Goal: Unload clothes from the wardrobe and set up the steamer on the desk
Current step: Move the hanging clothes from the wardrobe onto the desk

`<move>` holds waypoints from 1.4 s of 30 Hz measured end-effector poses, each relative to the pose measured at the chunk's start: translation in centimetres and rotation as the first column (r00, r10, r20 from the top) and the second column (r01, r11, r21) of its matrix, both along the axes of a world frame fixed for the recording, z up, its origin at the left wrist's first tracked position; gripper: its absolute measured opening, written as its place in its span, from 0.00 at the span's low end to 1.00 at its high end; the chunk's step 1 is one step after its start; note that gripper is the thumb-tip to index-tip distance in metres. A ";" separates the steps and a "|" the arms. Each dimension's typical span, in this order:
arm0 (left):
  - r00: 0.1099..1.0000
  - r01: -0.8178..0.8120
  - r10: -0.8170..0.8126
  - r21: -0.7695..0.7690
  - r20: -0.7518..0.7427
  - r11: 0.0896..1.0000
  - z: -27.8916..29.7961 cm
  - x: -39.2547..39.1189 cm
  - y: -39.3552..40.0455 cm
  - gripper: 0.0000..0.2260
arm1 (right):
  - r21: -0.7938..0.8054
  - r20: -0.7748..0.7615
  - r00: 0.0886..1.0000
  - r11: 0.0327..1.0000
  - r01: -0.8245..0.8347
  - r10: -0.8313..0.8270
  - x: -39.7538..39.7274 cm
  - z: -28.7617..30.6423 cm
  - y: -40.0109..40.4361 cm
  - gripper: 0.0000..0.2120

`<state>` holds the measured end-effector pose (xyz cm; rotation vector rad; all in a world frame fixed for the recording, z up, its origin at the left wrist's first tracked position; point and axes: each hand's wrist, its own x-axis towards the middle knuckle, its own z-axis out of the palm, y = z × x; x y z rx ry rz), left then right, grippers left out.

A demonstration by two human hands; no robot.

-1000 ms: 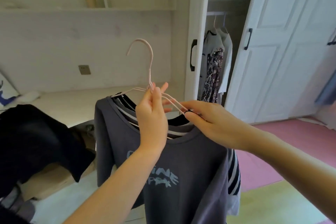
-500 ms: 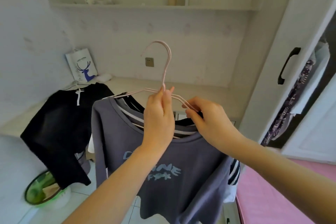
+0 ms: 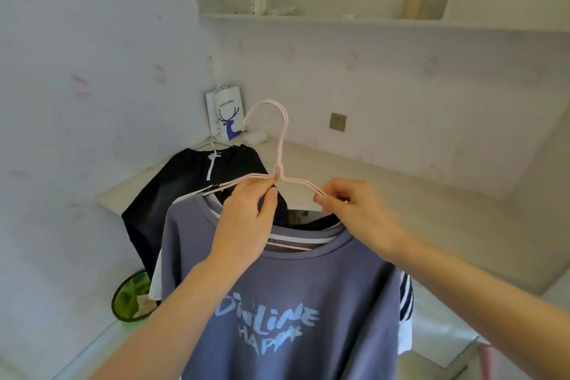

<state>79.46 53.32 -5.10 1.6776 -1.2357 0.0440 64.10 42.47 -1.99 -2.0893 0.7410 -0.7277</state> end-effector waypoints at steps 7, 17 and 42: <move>0.975 -0.219 0.219 -0.016 0.026 0.976 -0.1 8.2 -2.4 0.12 | 0.073 0.002 0.995 0.993 -0.096 0.096 7.5 -0.2 -7.0 0.08; 0.964 -0.262 0.256 0.083 0.074 0.962 -3.1 18.2 -3.5 0.20 | 0.125 0.031 0.950 0.942 -0.313 0.311 14.0 -1.5 -12.7 0.10; 0.857 -0.366 0.366 -0.073 0.363 0.928 -1.2 43.2 -16.2 0.10 | -0.576 -0.150 0.984 0.801 -0.164 0.093 38.4 -0.5 -26.5 0.13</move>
